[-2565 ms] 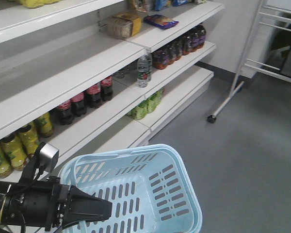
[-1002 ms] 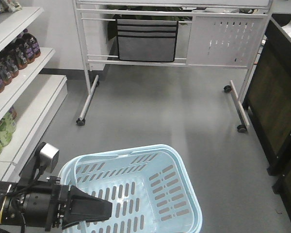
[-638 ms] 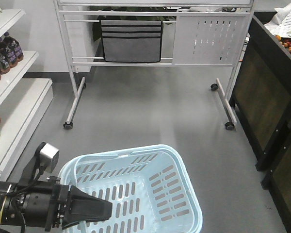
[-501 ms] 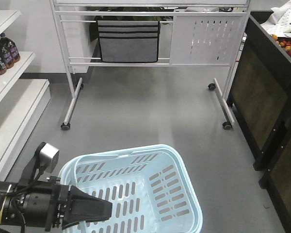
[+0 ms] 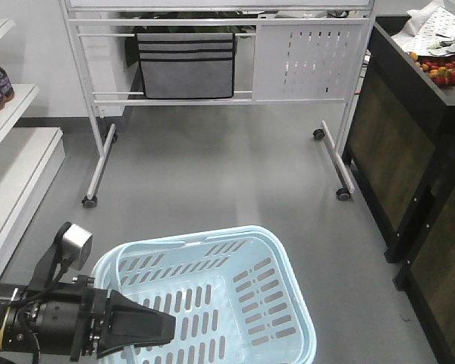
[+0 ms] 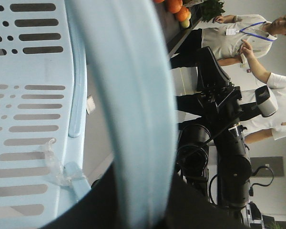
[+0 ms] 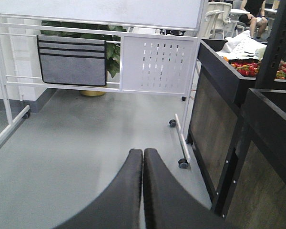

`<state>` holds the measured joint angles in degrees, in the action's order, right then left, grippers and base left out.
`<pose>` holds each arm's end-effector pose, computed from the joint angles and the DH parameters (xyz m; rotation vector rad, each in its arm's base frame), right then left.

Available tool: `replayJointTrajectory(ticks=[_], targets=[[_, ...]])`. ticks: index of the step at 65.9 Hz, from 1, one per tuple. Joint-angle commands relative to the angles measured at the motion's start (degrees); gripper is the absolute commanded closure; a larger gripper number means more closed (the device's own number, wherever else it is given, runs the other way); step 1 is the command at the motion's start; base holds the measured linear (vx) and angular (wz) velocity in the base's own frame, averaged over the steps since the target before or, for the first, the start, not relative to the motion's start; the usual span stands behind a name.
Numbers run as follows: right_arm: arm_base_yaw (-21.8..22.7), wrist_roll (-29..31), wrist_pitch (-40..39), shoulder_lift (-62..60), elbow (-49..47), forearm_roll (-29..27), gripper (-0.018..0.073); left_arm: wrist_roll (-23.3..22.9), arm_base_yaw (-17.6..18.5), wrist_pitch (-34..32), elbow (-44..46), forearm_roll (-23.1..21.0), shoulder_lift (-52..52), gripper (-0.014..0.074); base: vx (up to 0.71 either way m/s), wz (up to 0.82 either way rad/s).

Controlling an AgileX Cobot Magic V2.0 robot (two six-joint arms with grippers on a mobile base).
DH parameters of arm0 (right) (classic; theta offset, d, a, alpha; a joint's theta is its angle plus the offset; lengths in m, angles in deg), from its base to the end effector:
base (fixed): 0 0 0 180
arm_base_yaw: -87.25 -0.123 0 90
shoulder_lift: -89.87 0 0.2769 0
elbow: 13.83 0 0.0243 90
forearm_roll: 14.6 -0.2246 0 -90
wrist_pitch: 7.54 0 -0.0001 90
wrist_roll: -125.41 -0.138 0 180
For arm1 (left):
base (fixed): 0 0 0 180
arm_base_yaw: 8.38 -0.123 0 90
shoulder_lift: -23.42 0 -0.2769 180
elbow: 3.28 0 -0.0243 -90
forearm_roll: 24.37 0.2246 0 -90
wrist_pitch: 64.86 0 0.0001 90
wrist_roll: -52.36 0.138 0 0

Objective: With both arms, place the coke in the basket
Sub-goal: 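Drive toward the dark counter while holding the basket in the left gripper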

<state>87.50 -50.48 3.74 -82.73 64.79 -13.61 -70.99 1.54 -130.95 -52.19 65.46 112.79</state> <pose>0.0846 -0.0008 0.1809 -0.0691 1.6973 -0.0724 0.1774 -0.1591 0.2068 0.0892 2.3961 -1.7375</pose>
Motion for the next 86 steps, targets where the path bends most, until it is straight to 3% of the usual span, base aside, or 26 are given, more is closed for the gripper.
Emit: replayJointTrajectory(ticks=[1, 86], targets=[[0.23, 0.55, -4.13, -0.71, 0.37, 0.07, 0.0561, 0.55, 0.33, -12.63, 1.05, -4.23, -1.86, 0.0603, 0.02, -0.10], [0.23, 0.55, -4.30, -0.71, 0.37, 0.07, 0.0561, 0.55, 0.33, -12.63, 1.05, -4.23, -1.86, 0.0603, 0.08, -0.08]])
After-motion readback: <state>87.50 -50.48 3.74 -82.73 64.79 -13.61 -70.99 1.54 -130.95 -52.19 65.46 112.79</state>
